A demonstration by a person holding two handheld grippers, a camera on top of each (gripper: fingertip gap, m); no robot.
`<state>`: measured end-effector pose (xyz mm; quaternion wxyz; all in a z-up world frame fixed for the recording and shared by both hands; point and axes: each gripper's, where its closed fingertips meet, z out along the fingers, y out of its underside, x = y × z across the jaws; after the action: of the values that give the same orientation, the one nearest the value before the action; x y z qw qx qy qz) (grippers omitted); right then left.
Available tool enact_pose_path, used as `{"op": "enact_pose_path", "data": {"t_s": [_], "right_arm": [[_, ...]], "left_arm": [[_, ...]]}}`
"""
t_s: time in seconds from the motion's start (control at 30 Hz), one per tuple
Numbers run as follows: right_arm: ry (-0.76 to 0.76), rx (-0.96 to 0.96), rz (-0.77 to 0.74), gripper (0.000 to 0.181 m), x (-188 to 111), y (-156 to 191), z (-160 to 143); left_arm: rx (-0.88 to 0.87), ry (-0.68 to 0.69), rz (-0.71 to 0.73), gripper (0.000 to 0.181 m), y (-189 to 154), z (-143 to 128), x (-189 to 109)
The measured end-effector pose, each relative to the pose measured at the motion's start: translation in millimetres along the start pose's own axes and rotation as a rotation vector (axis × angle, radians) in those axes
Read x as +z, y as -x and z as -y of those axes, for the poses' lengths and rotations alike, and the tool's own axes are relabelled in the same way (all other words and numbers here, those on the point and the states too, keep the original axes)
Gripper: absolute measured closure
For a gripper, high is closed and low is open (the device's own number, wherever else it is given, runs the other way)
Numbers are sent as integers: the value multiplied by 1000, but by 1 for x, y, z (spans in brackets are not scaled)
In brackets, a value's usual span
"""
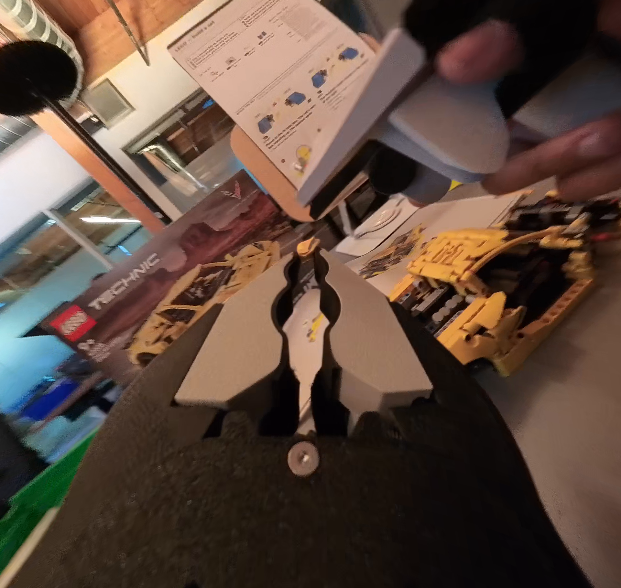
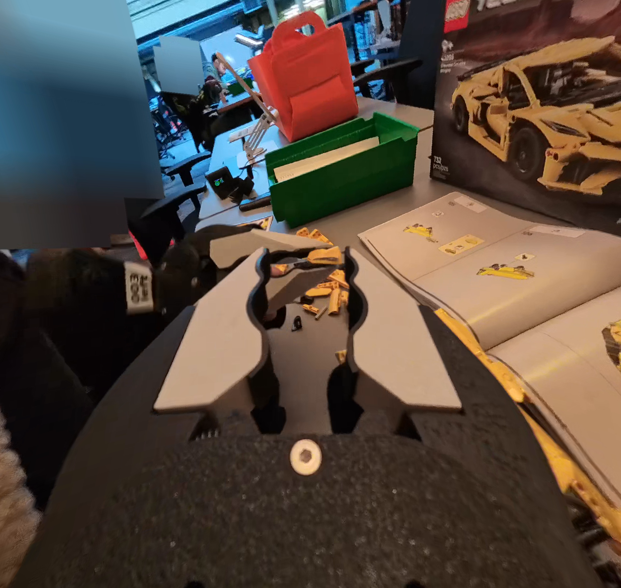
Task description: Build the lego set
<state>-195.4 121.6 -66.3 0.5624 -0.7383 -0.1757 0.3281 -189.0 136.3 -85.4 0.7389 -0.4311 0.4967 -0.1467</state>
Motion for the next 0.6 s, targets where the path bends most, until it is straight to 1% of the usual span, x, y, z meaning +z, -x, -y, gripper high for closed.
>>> {"op": "enact_pose_path", "data": {"t_s": [0.07,0.17,0.23,0.33,0.4,0.5,0.6], "right_arm": [[8,-136,4,135,-6,1,-3],[-1,-380,-64,131,-11,-2,-7],[-13,-482,-67,130,-12,4,-7],[31,-678,-163,131,-11,2,-12],[50,-788,-203,131,-7,5,-15],[142,-930,-252,128,0,1,-30],[197,-1002,-270,130,5,0,-41]], "left_arm": [[-90,-23,-42,172,1,3,-2],[-219,-48,-108,173,1,6,-3],[-312,-57,-189,173,-4,7,-4],[-465,-72,-311,173,-12,11,-6],[-536,-71,-381,173,-17,13,-7],[-589,-47,-439,173,-23,11,-8],[-573,-27,-460,173,-28,9,-9]]}}
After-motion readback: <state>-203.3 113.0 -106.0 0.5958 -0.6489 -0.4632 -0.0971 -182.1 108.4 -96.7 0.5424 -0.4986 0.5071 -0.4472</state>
